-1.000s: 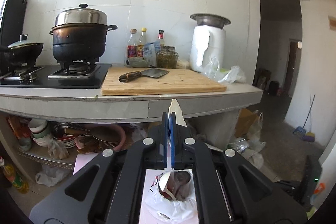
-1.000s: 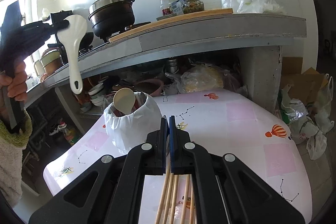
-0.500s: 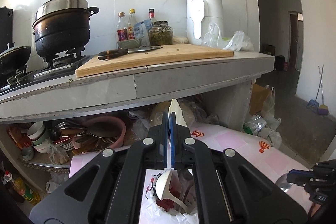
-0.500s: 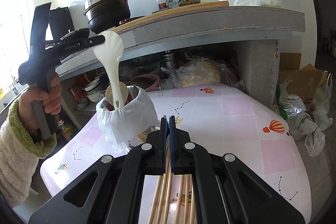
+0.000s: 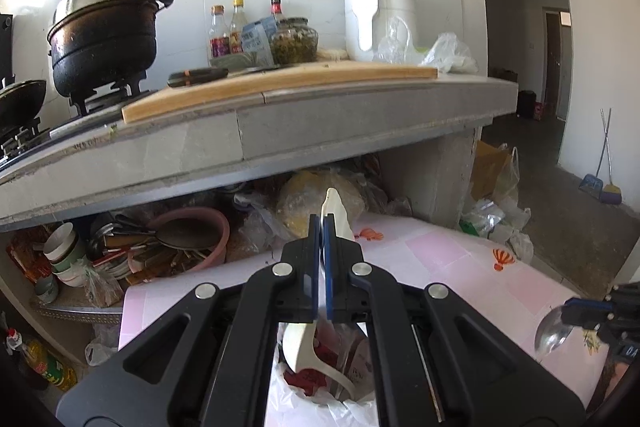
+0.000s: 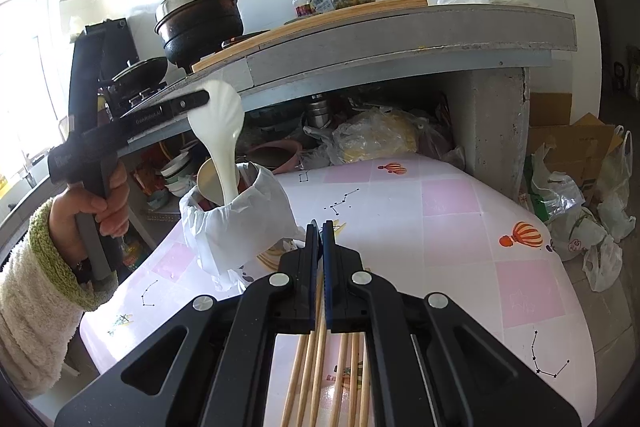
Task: Organize utensils
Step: 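Open the left gripper to release the paddle in the holder, then lower the metal spoon into the holder and open the right gripper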
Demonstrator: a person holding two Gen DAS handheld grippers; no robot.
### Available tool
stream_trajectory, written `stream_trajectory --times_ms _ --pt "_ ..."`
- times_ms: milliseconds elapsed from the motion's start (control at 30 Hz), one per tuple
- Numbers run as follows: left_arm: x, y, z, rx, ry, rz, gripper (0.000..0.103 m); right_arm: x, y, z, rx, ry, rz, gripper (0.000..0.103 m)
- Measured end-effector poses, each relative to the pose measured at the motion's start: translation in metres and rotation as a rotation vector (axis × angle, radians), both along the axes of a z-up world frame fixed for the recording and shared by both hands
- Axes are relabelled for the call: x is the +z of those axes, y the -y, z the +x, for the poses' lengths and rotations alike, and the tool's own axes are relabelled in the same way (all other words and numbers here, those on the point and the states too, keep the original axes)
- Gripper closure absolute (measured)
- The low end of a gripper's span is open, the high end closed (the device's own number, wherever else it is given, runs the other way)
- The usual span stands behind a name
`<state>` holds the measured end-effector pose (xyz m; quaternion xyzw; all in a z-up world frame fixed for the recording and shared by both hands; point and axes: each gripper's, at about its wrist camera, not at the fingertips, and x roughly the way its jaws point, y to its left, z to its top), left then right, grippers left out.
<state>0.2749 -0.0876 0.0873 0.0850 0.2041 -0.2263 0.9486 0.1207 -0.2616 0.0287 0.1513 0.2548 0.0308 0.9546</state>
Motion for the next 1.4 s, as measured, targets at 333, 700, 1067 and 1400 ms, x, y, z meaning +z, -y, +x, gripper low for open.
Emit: stream_trajectory --times_ms 333,700,1067,1400 --pt "-0.030 0.005 -0.005 -0.057 -0.117 0.035 0.099 0.001 -0.001 -0.003 0.006 0.003 0.003 0.100" --pt "-0.033 -0.016 -0.010 -0.063 -0.192 -0.052 0.070 0.006 -0.003 -0.007 0.004 0.011 -0.006 0.100" --pt "-0.006 -0.072 -0.048 0.038 -0.117 -0.163 0.032 0.060 -0.004 -0.005 0.017 0.137 -0.076 0.100" --pt "-0.025 -0.129 -0.085 0.196 -0.152 -0.194 0.020 0.130 -0.011 0.033 0.049 0.293 -0.129 0.100"
